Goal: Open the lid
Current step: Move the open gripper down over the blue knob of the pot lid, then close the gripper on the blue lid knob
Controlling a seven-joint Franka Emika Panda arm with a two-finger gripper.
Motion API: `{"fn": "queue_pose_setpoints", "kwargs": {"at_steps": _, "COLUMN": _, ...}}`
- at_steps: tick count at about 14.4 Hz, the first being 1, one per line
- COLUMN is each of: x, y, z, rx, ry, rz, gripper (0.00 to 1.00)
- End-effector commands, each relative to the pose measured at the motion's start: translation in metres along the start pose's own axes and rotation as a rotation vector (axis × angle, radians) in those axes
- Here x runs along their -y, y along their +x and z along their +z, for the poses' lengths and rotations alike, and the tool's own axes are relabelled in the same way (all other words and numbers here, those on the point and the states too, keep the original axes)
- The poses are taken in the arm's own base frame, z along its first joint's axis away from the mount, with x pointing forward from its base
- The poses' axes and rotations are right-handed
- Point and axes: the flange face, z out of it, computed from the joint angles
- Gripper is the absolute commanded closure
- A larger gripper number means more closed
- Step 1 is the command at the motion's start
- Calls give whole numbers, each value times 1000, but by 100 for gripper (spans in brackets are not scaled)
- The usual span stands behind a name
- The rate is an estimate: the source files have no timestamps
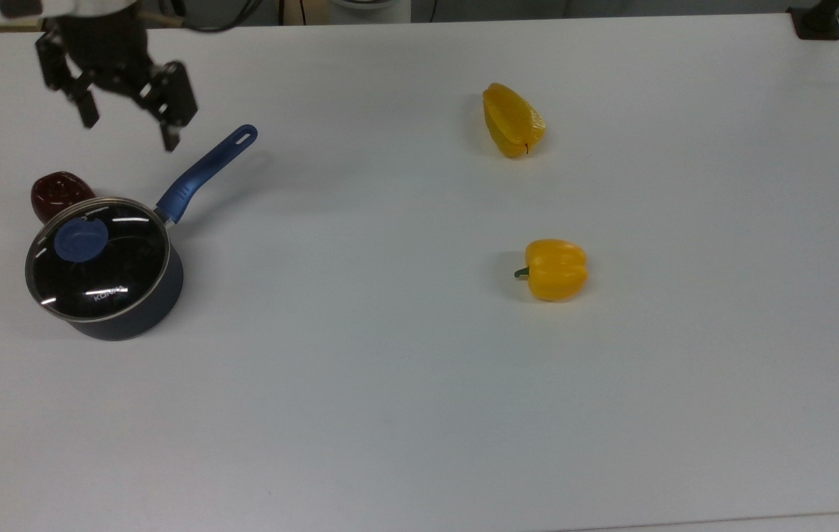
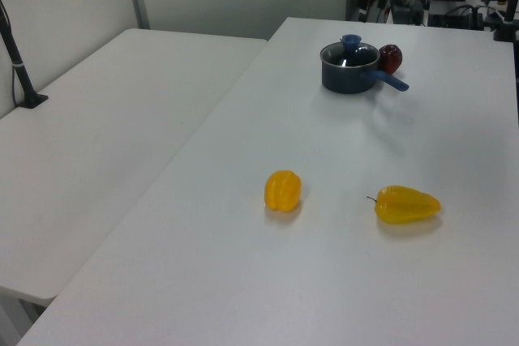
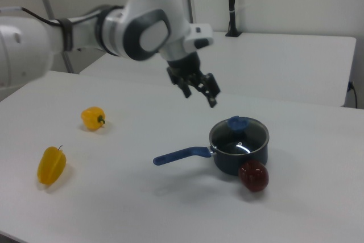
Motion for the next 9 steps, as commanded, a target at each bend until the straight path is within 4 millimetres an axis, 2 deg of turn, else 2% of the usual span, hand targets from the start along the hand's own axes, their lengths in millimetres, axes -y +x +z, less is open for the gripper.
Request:
{"fn": "queue_pose_setpoints", "kwargs": {"at_steps": 1, "x": -18, "y": 23, "z": 26, "rx": -105, "ry": 10, "rz": 13, "gripper": 0}}
{"fn": "queue_pose_setpoints", "kwargs": {"at_steps": 5, "x": -38, "y": 32, "z": 65, "rx": -171, "ry": -3, "rz": 37, "gripper": 0}}
{"fn": "queue_pose_setpoints", "kwargs": {"at_steps": 6, "x": -44, "y": 34, "z": 80, "rx": -192, "ry": -7, "rz": 42, "gripper": 0}}
{"fn": "queue_pose_setpoints", "kwargs": {"at_steps": 9, "x": -48, "y": 36, "z": 107, "rx": -209, "ry": -13, "rz": 42, "gripper": 0}}
